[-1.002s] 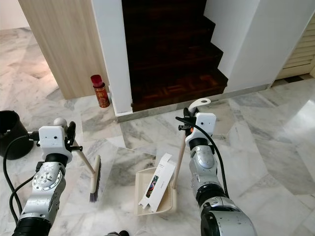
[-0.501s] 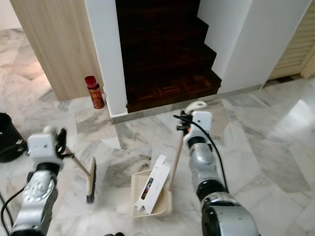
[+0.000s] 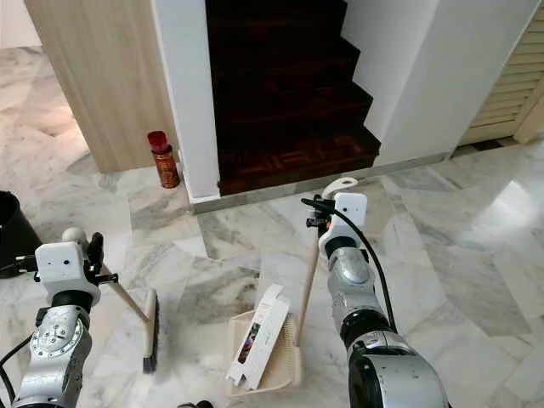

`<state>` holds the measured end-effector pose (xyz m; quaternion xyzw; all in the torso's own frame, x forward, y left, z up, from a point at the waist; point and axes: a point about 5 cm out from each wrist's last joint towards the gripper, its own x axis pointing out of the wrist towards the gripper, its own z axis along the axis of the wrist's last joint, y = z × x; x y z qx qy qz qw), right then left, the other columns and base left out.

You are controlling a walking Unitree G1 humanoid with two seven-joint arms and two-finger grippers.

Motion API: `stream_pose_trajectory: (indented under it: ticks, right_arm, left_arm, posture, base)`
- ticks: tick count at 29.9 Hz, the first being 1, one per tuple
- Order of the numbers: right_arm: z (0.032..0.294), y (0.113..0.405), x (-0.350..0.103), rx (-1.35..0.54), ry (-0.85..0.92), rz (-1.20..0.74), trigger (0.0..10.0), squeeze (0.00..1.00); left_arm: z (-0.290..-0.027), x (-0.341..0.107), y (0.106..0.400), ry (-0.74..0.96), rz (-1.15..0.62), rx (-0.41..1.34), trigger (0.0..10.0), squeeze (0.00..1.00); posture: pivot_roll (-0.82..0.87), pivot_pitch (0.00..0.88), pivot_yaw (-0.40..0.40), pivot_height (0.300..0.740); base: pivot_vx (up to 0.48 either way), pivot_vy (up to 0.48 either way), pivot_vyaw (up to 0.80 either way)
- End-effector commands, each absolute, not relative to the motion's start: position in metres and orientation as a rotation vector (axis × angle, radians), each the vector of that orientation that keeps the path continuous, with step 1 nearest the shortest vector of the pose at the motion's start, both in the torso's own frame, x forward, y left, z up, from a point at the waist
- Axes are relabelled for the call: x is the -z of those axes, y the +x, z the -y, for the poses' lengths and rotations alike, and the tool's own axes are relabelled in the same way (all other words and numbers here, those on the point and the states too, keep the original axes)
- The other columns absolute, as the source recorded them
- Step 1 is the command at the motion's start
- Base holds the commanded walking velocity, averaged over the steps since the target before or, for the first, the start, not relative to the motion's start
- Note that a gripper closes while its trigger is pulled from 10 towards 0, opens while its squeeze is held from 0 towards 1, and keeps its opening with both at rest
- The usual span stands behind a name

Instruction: Sweep floor

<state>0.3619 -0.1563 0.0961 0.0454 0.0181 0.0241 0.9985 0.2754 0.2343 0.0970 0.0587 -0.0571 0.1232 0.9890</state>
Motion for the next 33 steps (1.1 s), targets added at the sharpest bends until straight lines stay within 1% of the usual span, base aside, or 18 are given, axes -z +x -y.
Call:
stream_pose_trajectory:
  ticks: [1,10,11,12,14,23,33]
  right_arm:
    - [0.157,0.366,-0.105,-0.049,0.093,-0.012,10.0,0.0]
    - [0.157,0.366,-0.105,-0.049,0.093,-0.012,10.0,0.0]
    - [0.155,0.364,-0.1,-0.03,0.133,-0.028,10.0,0.0]
    - [0.156,0.362,-0.093,0.021,0.265,-0.066,10.0,0.0]
    - [0.155,0.358,-0.081,0.086,0.47,-0.123,10.0,0.0]
    - [0.152,0.357,-0.079,0.083,0.484,-0.127,10.0,0.0]
    - [0.154,0.357,-0.078,0.098,0.558,-0.142,10.0,0.0]
  left_arm:
    - [-0.234,-0.107,0.278,0.123,0.165,-0.247,10.0,0.0]
    - [-0.234,-0.107,0.278,0.123,0.165,-0.247,10.0,0.0]
    - [-0.236,-0.109,0.275,0.133,0.164,-0.239,10.0,0.0]
    - [-0.236,-0.11,0.272,0.14,0.164,-0.232,10.0,0.0]
    - [-0.236,-0.111,0.269,0.148,0.164,-0.223,10.0,0.0]
    - [-0.233,-0.112,0.27,0.142,0.165,-0.217,10.0,0.0]
    - [-0.232,-0.113,0.269,0.138,0.165,-0.216,10.0,0.0]
  posture:
    - [0.04,0.0,-0.042,0.74]
    - [0.04,0.0,-0.042,0.74]
    - [0.06,0.0,-0.012,0.74]
    - [0.06,0.008,-0.012,0.74]
    - [0.06,0.007,-0.013,0.74]
    - [0.06,0.01,-0.014,0.74]
    - [0.06,0.005,-0.018,0.74]
  base:
    - [0.0,0.0,0.0]
    - [0.0,0.0,0.0]
    - [0.0,0.0,0.0]
    - [0.0,0.0,0.0]
    - [0.0,0.0,0.0]
    - [0.0,0.0,0.0]
    - [0.0,0.0,0.0]
